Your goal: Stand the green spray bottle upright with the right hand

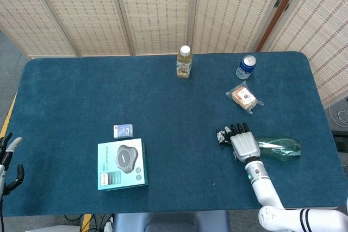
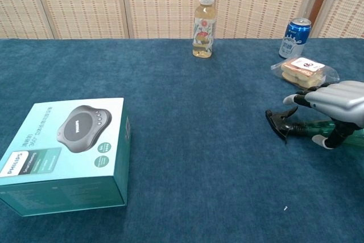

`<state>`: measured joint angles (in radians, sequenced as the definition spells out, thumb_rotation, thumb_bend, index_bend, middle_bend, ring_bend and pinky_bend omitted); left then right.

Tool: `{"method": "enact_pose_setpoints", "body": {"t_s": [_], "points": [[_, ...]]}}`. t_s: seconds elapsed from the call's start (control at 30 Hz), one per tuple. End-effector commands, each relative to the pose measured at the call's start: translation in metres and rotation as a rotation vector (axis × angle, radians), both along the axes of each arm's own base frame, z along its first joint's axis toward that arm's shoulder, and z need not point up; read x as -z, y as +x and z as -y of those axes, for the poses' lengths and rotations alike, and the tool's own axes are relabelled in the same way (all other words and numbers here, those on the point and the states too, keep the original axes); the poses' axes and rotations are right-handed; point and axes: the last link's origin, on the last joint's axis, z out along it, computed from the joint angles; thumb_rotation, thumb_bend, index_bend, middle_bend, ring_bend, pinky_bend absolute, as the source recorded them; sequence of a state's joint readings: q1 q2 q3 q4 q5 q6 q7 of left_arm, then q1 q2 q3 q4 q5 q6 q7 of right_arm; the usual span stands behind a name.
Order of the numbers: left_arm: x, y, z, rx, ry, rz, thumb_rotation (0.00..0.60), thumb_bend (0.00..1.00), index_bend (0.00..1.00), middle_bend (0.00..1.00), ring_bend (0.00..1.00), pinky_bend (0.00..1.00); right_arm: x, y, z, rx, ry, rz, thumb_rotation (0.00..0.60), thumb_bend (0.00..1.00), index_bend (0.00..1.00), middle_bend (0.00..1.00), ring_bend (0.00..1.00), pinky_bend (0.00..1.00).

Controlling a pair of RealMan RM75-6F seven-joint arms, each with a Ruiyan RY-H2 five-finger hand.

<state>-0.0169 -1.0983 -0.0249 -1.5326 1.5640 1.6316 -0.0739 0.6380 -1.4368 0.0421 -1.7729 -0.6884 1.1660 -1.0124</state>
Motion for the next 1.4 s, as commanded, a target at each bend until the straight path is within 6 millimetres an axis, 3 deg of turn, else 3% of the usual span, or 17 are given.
{"method": "enact_pose_setpoints", "body": {"t_s": [0.03,0.77,1.4], "points": [[0.000,-0.002,0.001,-0.003,0.002,0.004,0.600,0.59,0.09,0.00,0.00,0.00,0.000,-0.001,-0.001,0.001,0.003,-0.007,0.600,0.32,0.00,0.10,0.00,0.03],[0.005,-0.011,0.002,-0.007,-0.037,0.057,0.600,0.59,0.09,0.00,0.00,0.00,0.001,-0.019,0.004,0.043,0.009,-0.010,0.600,0.33,0.00,0.12,0.02,0.05],[0.007,-0.021,0.003,-0.026,-0.037,0.059,0.600,0.59,0.09,0.00,0.00,0.00,0.010,-0.020,0.009,0.040,0.028,-0.023,0.600,0.38,0.03,0.20,0.08,0.18]]}}
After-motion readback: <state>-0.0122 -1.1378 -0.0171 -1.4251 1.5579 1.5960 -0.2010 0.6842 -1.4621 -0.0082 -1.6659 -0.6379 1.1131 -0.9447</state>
